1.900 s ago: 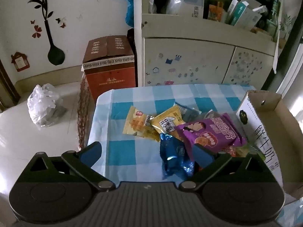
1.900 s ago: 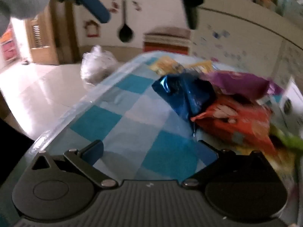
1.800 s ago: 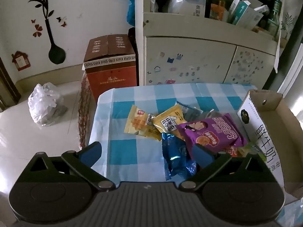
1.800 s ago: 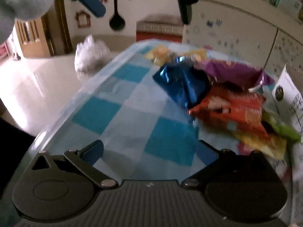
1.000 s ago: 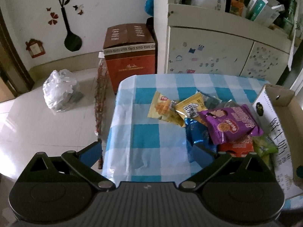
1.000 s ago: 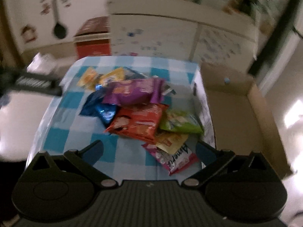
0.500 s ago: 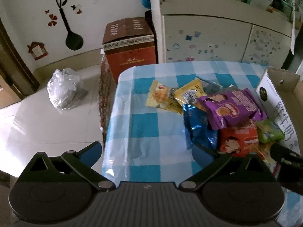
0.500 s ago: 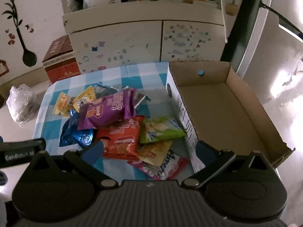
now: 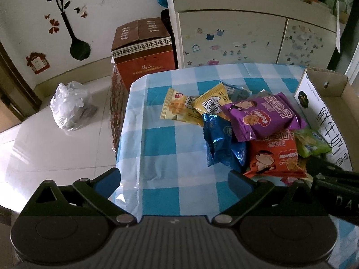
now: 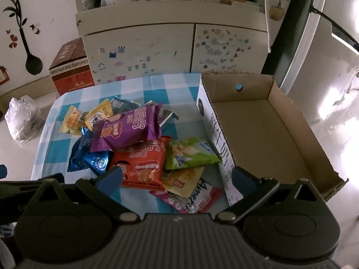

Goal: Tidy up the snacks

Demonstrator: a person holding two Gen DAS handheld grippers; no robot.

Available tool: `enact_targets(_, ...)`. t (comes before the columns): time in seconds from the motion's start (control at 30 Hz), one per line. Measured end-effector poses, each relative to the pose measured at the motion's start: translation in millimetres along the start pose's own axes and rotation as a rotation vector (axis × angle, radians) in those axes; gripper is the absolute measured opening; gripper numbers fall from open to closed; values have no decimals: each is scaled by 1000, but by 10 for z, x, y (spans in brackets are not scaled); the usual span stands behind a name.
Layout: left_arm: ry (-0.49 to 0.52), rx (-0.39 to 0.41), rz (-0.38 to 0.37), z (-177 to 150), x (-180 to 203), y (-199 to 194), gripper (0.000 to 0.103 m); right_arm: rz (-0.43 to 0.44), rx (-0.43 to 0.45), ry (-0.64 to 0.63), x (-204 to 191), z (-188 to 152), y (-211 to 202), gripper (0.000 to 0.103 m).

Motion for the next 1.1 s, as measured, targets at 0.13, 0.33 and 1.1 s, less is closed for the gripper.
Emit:
enact_targets(0.13,1,4,5,3,3,4,103,1,-2,1,5,-6,7,102)
enact_targets(0.33,-2,1,9,4,12,2,103,-6,-2,0,0,-4,4,102)
enact_targets(1.1,-7,-4,13,-11,-15,-17,102,-8,0,0,-11,-14,24,102)
Point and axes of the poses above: each gripper's, at about its wrist camera, not at the fingertips, and y roughly the way its jaws point, x to its right, z to its top, the point moved 2 cm from there along y, roughly the way its jaws point, and after that the axes turned 9 degrees about -x, right-handed, at the moved point
